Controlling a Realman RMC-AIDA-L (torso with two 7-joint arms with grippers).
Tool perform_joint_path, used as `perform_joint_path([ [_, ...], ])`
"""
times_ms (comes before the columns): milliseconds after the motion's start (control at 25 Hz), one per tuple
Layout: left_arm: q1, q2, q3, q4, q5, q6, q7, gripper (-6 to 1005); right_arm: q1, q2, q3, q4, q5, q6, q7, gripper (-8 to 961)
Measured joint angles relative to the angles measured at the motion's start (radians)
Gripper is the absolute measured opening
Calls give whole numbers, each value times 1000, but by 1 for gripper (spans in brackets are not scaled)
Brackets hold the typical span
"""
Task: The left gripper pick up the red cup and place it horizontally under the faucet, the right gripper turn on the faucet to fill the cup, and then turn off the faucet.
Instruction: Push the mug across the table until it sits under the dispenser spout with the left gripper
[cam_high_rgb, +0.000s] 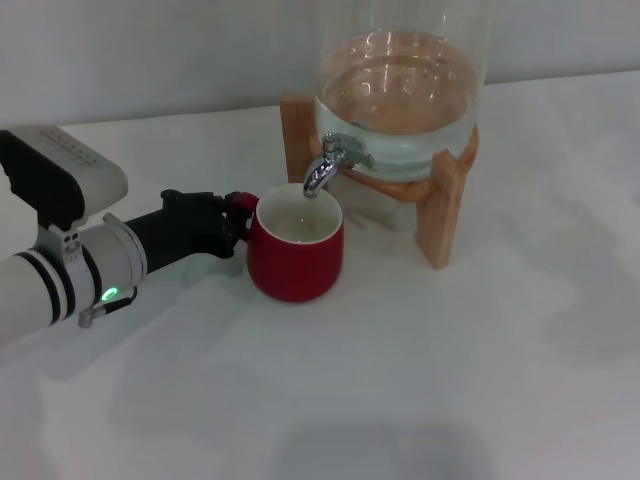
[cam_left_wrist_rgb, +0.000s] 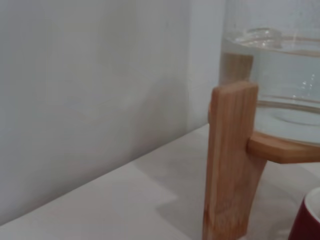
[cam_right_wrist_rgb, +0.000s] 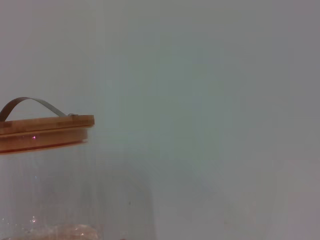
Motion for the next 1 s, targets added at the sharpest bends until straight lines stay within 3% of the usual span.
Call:
perform_joint_path([
  [440,3,0,-6,4,-6,0,-9,247,1,0,0,0,0,-3,0,721],
  [1000,46,2,0,-5,1,-19,-13,287,-5,-1,2,0,8,-3,0,722],
])
